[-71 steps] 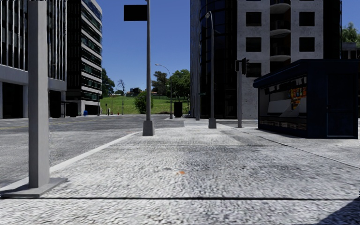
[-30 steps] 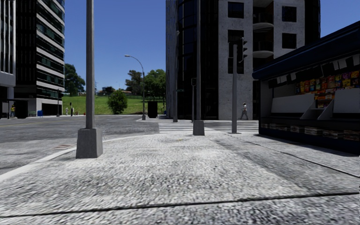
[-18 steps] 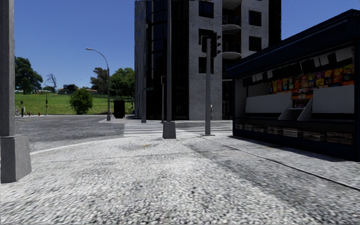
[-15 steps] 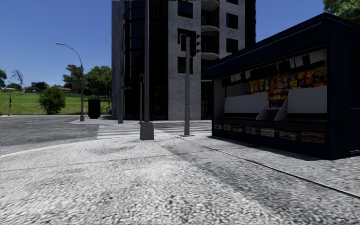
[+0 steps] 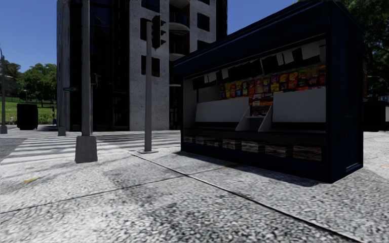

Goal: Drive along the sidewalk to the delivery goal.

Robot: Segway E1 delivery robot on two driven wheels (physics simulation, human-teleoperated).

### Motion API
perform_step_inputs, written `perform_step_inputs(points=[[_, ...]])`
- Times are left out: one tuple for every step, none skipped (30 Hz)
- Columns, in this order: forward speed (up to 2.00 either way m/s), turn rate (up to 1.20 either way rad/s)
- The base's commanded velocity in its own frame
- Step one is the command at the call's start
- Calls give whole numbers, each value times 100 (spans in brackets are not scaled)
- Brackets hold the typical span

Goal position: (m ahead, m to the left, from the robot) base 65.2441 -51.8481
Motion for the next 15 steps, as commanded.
perform_step_inputs(points=[[200, 0], [200, 0], [200, 0], [200, 0], [200, 0], [200, 0], [200, 0], [200, 0], [200, 0], [200, 0], [200, 0], [200, 0], [200, 6], [200, 17], [200, 39]])
